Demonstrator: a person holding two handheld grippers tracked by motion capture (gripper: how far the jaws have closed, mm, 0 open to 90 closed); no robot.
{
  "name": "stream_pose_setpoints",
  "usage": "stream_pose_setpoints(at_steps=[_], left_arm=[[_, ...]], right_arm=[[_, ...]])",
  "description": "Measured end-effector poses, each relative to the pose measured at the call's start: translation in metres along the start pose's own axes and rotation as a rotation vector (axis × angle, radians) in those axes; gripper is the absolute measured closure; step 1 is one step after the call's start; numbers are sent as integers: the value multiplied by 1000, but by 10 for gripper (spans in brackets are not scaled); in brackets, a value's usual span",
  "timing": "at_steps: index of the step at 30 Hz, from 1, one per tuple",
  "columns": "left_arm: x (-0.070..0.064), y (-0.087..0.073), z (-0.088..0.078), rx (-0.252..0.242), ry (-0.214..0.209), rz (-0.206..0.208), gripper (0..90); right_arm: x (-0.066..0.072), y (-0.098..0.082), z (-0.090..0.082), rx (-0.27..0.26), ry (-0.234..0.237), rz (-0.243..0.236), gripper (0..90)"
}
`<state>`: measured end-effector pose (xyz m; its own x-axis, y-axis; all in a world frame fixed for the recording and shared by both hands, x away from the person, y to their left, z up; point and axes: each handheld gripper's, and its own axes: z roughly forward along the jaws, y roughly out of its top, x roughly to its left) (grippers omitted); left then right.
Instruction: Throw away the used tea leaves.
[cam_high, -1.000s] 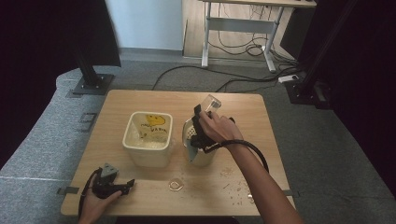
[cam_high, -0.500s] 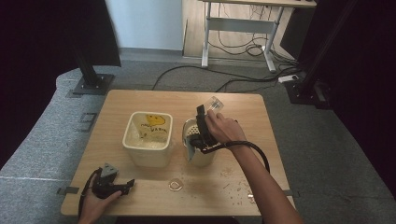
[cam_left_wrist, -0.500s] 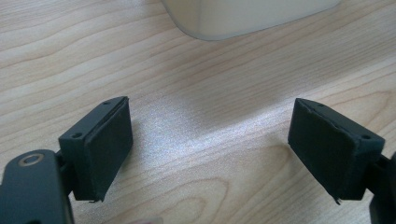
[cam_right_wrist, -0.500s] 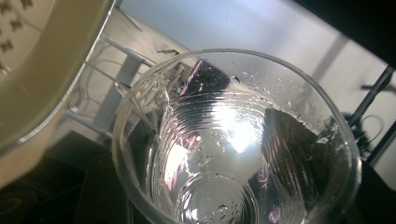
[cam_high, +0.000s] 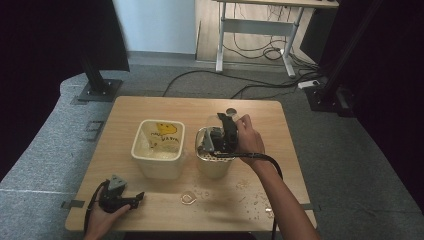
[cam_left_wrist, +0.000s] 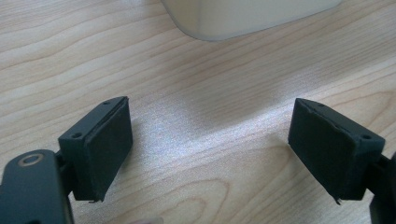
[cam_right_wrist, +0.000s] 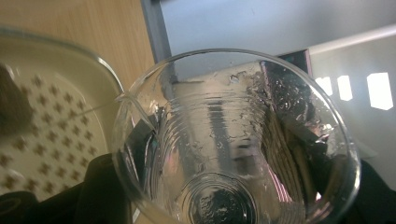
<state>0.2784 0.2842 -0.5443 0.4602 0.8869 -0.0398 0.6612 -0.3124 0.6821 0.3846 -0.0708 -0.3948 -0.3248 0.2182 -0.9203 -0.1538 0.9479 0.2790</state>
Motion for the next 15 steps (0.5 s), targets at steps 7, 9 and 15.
stream_pose_setpoints(at_steps=[7,9,15], left_arm=[[0,0,0,-1,-1,1,134],[0,0,0,-2,-1,1,134],[0,0,0,-2,-1,3,134]], right_arm=[[-16,-8,-2,-94,116,412,410],[-18,-10,-2,-106,134,461,410],[-28,-18,1,-169,246,725,410]])
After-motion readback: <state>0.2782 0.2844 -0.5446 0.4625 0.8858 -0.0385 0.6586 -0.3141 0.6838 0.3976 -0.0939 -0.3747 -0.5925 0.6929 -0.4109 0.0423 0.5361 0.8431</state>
